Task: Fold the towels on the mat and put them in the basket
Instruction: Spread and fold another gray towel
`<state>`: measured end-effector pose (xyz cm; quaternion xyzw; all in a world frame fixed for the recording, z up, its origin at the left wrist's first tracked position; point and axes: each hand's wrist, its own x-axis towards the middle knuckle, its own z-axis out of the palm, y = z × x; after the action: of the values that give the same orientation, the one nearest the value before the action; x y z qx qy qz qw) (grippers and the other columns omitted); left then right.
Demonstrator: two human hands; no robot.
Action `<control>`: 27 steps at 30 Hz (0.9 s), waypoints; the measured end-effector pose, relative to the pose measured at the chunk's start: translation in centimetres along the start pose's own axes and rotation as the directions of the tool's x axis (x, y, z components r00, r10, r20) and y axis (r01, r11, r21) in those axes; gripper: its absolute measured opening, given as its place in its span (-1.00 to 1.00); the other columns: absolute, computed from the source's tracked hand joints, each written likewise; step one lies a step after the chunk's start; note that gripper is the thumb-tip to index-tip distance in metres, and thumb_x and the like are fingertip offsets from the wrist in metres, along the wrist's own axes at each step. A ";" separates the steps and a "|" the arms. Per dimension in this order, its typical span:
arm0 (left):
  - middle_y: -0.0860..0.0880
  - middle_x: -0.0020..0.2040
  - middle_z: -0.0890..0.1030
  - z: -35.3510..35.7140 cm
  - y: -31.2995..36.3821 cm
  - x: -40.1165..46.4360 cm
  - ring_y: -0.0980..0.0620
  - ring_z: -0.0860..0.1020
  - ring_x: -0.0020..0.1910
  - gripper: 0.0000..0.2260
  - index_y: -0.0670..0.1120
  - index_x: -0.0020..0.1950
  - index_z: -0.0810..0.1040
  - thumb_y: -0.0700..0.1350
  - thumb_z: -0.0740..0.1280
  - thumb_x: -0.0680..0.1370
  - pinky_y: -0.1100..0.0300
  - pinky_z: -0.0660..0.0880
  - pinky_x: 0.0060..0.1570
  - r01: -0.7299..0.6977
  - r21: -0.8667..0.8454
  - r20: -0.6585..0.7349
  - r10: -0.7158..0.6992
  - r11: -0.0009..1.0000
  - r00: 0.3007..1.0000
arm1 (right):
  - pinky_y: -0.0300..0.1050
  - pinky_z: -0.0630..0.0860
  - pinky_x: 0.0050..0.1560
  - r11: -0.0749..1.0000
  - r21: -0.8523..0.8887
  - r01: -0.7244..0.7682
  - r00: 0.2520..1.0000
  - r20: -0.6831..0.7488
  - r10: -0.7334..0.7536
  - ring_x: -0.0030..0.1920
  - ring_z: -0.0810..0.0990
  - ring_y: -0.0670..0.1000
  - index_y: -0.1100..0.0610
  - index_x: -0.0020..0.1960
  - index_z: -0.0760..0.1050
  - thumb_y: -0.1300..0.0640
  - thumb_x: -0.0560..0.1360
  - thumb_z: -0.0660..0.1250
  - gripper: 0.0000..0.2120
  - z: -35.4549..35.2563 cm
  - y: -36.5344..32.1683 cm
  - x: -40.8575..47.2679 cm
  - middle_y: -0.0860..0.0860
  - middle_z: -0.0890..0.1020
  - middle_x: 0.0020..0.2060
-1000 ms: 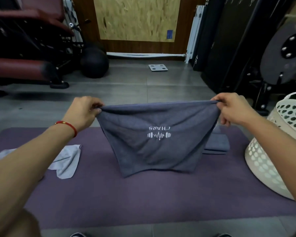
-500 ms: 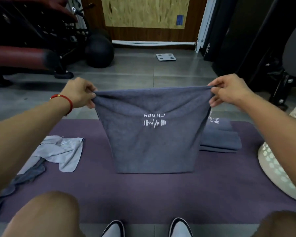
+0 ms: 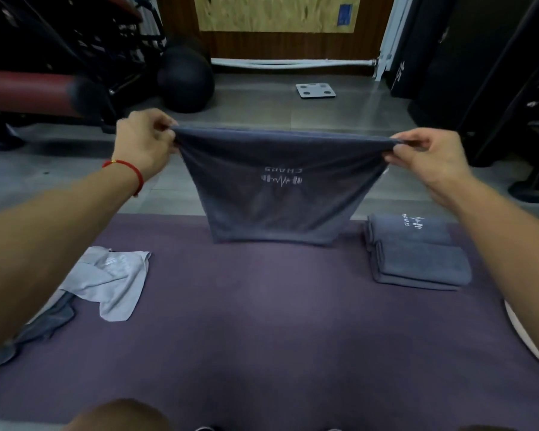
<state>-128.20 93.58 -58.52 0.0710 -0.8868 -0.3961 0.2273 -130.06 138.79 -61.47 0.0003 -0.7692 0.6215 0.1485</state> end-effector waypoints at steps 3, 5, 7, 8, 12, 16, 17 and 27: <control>-0.13 -0.07 0.68 -0.4 -2.0 -3.4 -0.02 0.68 -0.13 -0.85 -0.05 0.03 0.60 -0.27 0.31 0.57 0.06 0.61 0.05 -0.097 0.065 0.020 0.096 0.993 0.995 | -0.03 0.62 0.15 0.999 -0.035 -0.031 0.999 0.012 0.031 0.01 0.70 0.15 0.10 -0.08 0.63 0.43 0.45 0.41 -0.76 -0.7 1.0 -3.0 0.10 0.67 -0.10; -0.14 -0.11 0.70 0.3 -4.5 -6.6 -0.06 0.67 -0.09 -0.85 -0.04 0.02 0.61 -0.25 0.33 0.54 0.05 0.58 0.07 -0.111 0.128 0.061 0.104 0.986 0.993 | 0.06 0.60 0.20 0.993 -0.093 -0.075 0.997 0.014 0.077 0.06 0.69 0.20 0.07 -0.09 0.66 0.40 0.40 0.46 -0.75 -0.7 3.4 -5.5 0.13 0.70 -0.09; -0.17 -0.11 0.70 1.7 -7.6 -10.6 -0.13 0.66 -0.05 -0.87 -0.10 -0.01 0.64 -0.29 0.37 0.51 0.09 0.49 -0.01 -0.119 0.196 0.091 0.102 0.973 0.991 | 0.00 0.60 0.19 0.975 -0.179 -0.132 0.990 0.019 0.138 0.02 0.69 0.13 0.05 -0.07 0.69 0.38 0.38 0.48 -0.74 -0.5 6.7 -8.6 0.15 0.72 -0.06; -0.18 -0.10 0.70 2.7 -9.4 -12.7 -0.17 0.65 -0.05 -0.87 -0.13 -0.02 0.65 -0.31 0.39 0.50 0.08 0.45 -0.04 -0.139 0.237 0.103 0.117 0.962 0.988 | -0.01 0.59 0.15 0.962 -0.214 -0.171 0.983 0.031 0.182 -0.04 0.67 0.07 0.04 -0.08 0.69 0.38 0.38 0.48 -0.74 -0.3 8.6 -10.4 0.16 0.73 -0.06; -0.19 -0.13 0.68 6.8 -18.2 -21.3 -0.26 0.64 -0.13 -0.86 -0.15 -0.08 0.65 -0.28 0.30 0.46 -0.02 0.53 -0.10 -0.074 0.308 0.269 -0.012 0.948 0.963 | -0.25 0.57 0.02 0.891 -0.368 -0.266 0.938 0.114 0.327 -0.14 0.64 -0.08 0.05 -0.14 0.67 0.44 0.39 0.47 -0.71 0.3 17.0 -17.8 0.13 0.74 -0.07; -0.15 -0.09 0.69 8.8 -25.1 -28.4 -0.23 0.66 -0.14 -0.83 -0.15 -0.09 0.65 -0.30 0.29 0.43 0.01 0.55 -0.09 -0.089 0.344 0.508 -0.105 0.935 0.855 | -0.28 0.54 0.06 0.760 -0.586 -0.281 0.874 0.171 0.455 -0.03 0.67 -0.08 0.09 -0.06 0.72 0.40 0.40 0.49 -0.75 0.9 24.1 -24.5 0.00 0.74 -0.05; -0.14 -0.07 0.68 8.9 -25.9 -29.4 -0.21 0.66 -0.13 -0.83 -0.14 -0.09 0.64 -0.31 0.30 0.42 0.05 0.53 -0.08 -0.111 0.346 0.554 -0.107 0.932 0.826 | -0.31 0.51 0.05 0.737 -0.616 -0.277 0.864 0.176 0.472 -0.04 0.68 -0.08 0.11 -0.06 0.73 0.41 0.39 0.47 -0.75 1.1 25.3 -25.9 -0.01 0.74 -0.06; -0.18 -0.01 0.64 9.1 -28.9 -35.5 -0.21 0.68 -0.18 -0.53 -0.11 -0.02 0.53 -0.51 0.41 0.18 -0.05 0.62 -0.37 -0.349 0.426 0.691 -0.051 0.835 0.721 | -0.16 0.49 0.08 0.568 -0.806 0.168 0.846 0.414 0.337 0.07 0.66 0.12 0.06 -0.05 0.69 0.32 0.40 0.51 -0.79 -0.1 30.0 -31.7 0.01 0.68 0.06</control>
<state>-102.50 91.03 -97.36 -0.0934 -0.9832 -0.1139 -0.1074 -105.32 139.85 -97.36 0.0629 -0.9756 0.1753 -0.1160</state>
